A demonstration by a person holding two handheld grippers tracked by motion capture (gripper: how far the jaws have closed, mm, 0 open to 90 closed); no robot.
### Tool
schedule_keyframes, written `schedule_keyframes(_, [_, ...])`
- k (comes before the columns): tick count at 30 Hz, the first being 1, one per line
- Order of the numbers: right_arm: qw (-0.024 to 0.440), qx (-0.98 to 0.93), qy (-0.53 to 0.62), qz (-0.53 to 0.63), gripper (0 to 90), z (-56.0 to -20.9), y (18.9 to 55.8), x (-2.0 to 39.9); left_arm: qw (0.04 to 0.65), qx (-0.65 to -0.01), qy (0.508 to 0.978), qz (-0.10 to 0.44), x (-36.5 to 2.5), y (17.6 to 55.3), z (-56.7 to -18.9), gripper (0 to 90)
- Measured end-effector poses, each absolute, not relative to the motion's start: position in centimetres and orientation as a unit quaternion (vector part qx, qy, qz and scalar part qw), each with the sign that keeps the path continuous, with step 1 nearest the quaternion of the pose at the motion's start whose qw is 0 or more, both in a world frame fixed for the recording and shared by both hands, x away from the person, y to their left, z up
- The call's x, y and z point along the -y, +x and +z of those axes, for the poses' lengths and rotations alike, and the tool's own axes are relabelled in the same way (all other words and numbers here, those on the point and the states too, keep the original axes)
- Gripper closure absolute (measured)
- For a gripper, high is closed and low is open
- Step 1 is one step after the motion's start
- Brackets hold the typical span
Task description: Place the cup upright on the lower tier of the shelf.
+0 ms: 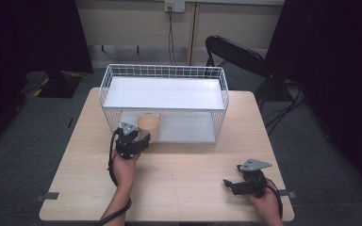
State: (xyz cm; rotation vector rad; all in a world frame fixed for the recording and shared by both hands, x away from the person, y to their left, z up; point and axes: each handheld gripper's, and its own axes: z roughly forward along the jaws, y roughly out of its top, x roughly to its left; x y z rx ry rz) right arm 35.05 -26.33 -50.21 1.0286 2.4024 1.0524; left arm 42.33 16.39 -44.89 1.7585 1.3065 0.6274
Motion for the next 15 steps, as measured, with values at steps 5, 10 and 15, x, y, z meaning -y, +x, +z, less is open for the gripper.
schedule_keyframes(5, [0.162,-0.842,0.36,0.369,14.9,-50.2,35.05,26.33,0.418,-0.523,0.7,0.248,-16.34,42.51,-44.82,50.1])
schedule_keyframes(10, [0.162,-0.842,0.36,0.369,14.9,-50.21,35.05,26.33,0.417,-0.526,0.699,0.247,-16.21,42.68,-44.9,53.5])
schedule_keyframes(15, [0.162,-0.842,0.36,0.369,14.9,-50.21,35.04,26.33,0.416,-0.533,0.697,0.241,-16.11,42.91,-45.12,56.3])
